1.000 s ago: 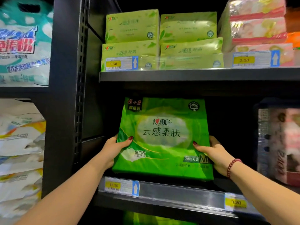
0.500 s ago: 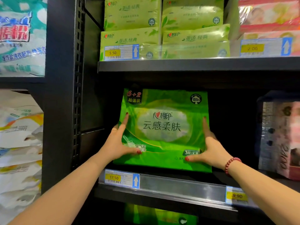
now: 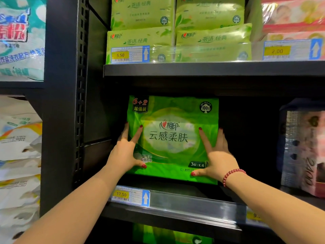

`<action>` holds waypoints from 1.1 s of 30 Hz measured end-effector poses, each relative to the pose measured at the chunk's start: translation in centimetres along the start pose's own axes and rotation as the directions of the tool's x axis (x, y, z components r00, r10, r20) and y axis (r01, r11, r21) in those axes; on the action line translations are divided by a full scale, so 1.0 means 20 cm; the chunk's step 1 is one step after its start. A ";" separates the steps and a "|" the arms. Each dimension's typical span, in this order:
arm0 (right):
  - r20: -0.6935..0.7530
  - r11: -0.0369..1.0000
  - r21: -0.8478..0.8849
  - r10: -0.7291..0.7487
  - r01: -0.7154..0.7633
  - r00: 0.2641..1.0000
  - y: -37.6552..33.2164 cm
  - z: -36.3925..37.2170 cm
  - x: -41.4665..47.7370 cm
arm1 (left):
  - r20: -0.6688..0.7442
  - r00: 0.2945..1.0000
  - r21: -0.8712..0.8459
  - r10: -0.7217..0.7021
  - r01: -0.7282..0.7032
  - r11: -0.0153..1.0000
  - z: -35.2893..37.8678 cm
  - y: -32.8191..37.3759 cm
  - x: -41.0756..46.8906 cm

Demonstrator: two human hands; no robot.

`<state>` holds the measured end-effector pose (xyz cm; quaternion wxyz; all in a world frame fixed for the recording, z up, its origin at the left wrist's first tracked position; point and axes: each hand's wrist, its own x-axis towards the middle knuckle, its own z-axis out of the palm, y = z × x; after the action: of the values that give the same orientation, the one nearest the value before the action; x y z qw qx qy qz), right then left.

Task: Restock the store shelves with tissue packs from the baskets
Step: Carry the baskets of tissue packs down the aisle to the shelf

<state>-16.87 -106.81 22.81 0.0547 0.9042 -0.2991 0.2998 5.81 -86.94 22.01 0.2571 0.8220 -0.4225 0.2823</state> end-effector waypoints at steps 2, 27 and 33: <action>-0.051 0.988 -0.147 -0.065 0.057 0.997 -0.01 -0.01 0.01 | -0.018 0.998 0.041 0.059 -0.058 0.997 0.00 -0.01 0.01; -0.032 0.938 -0.310 -0.176 0.157 0.984 -0.03 0.06 0.09 | 0.017 0.996 -0.046 0.086 -0.085 0.995 0.07 -0.04 0.06; -0.115 0.959 -0.179 -0.242 0.220 0.963 -0.02 -0.05 0.05 | 0.024 0.997 -0.050 0.067 -0.066 0.997 0.01 -0.02 0.04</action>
<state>-16.40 -106.70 24.18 0.1842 0.9028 -0.2105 0.3266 6.50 -87.32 22.28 0.2625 0.8043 -0.4597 0.2697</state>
